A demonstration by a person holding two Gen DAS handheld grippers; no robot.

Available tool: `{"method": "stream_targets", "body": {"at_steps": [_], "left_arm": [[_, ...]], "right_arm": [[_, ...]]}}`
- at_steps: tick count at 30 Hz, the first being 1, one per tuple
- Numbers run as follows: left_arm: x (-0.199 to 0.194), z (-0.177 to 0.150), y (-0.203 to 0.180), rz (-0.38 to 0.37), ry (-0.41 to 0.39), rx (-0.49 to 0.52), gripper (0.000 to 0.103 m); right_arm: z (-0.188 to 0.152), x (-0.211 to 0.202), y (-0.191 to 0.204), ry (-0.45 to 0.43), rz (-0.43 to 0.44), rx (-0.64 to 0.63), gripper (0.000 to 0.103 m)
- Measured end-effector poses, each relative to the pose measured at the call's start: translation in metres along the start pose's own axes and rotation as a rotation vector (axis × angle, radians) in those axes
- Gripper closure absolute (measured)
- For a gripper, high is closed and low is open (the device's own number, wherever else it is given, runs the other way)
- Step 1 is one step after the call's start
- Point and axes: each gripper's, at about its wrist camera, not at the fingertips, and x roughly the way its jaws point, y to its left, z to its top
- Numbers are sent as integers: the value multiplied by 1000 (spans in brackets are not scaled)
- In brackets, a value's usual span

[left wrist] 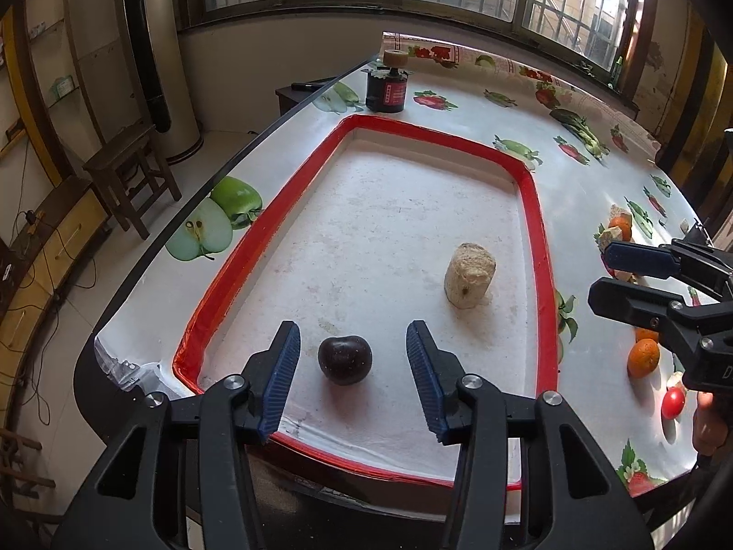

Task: Organize fruits
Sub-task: 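Carry plum and cake into the red tray and open both tools, then grasp a red tomato with the right tool while the left tool grasps an orange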

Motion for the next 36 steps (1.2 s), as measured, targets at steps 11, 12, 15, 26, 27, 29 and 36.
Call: {"method": "stream_targets", "body": {"at_steps": [11, 12, 15, 26, 27, 29, 36], "left_arm": [[-21, -2, -25, -25, -25, 27, 56], [-22, -2, -27, -28, -27, 30, 56], [-26, -3, -36, -39, -32, 42, 51], [-34, -9, -83, -103, -29, 113, 51], [-34, -10, -88, -110, -26, 122, 51], [-34, -12, -99, -125, -21, 141, 51], [-28, -21, -135, -180, 13, 204, 51]], "right_arm": [[-43, -62, -40, -51, -76, 85, 39], [-48, -66, -45, -53, -83, 94, 39], [-62, -77, -59, -56, -105, 128, 39], [-116, -118, -107, -63, -194, 249, 38], [-121, -120, -110, -62, -200, 257, 38], [-129, -124, -116, -59, -210, 273, 38], [-153, -133, -130, -50, -235, 318, 38]]}}
